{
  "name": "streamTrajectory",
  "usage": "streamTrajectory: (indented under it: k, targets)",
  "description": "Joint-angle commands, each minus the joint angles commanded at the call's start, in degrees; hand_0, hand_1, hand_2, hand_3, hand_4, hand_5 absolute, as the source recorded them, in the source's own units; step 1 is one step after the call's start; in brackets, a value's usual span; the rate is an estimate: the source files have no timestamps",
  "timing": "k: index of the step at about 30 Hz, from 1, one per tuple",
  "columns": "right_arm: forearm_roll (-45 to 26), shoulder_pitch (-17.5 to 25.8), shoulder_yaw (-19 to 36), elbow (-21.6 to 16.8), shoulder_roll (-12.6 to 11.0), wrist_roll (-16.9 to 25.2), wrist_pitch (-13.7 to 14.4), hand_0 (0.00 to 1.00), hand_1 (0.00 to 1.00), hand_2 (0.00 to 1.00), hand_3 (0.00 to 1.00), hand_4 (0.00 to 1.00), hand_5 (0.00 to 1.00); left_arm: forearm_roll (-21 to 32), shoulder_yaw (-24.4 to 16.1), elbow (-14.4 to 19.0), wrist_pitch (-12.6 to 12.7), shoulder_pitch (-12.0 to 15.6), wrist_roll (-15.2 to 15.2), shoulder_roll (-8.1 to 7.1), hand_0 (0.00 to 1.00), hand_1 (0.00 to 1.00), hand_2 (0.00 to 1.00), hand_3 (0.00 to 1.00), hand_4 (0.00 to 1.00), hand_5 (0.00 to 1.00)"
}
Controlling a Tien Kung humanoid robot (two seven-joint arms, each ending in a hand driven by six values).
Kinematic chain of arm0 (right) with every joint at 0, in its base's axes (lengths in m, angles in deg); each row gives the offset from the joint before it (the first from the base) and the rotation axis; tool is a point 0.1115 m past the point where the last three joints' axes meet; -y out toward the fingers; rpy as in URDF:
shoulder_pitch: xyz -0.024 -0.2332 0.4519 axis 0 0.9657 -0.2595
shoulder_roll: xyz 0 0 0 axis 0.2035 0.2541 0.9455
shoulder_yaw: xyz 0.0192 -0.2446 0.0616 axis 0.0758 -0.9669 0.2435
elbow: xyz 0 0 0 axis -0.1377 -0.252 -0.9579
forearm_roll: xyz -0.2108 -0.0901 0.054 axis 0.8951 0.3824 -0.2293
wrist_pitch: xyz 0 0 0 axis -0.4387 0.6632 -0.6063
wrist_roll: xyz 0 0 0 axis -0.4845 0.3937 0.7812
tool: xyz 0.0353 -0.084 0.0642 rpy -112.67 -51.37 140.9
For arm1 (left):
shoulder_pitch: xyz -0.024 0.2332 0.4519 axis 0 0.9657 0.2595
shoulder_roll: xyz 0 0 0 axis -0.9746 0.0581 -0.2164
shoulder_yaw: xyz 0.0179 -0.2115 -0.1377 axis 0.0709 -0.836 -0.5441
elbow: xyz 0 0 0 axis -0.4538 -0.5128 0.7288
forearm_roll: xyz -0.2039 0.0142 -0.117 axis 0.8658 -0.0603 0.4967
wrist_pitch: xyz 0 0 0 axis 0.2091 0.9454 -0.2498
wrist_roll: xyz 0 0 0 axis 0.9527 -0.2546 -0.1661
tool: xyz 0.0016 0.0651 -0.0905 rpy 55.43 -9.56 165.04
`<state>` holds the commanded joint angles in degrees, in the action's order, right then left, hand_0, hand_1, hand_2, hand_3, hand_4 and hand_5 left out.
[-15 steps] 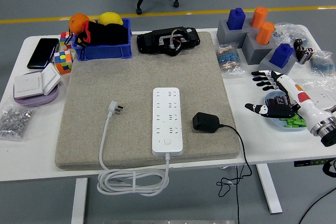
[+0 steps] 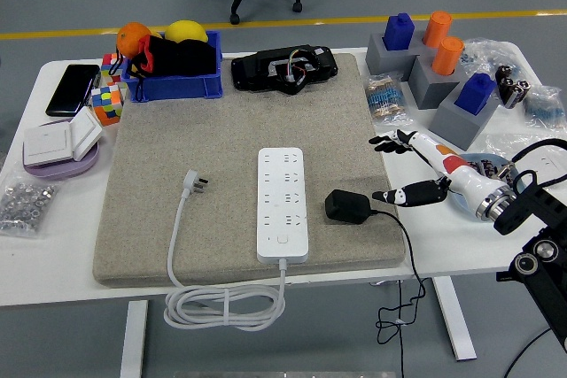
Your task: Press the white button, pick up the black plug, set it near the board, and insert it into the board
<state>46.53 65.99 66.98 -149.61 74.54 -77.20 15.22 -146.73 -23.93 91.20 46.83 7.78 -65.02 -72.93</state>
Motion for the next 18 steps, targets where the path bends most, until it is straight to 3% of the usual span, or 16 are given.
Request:
streamTrajectory:
  k: [10,14,18]
  targets:
    - [-0.5,-1.3,-4.4,4.0,0.2,0.4,0.5,0.785,0.748,0.738,0.771,0.998,0.139,0.0,0.2,0.0,0.0,0.0,0.0,-0.15,0.476,0.498,0.498,0.587,0.573,0.27]
    - [-1.8,-1.3,-5.9,2.9,0.0,0.6,1.4,0.785,0.748,0.738,0.771,0.998,0.139,0.1,0.3,0.0,0.0,0.0,0.0,-0.1,0.476,0.498,0.498,0.587,0.573,0.27]
    - [-2.9,-0.9,-7.5,-0.6,-0.1,0.6,2.2,0.768,0.744,0.724,0.752,0.998,0.151,0.4,0.4,0.0,0.0,0.0,0.1,0.1,0.478,0.498,0.498,0.587,0.573,0.269]
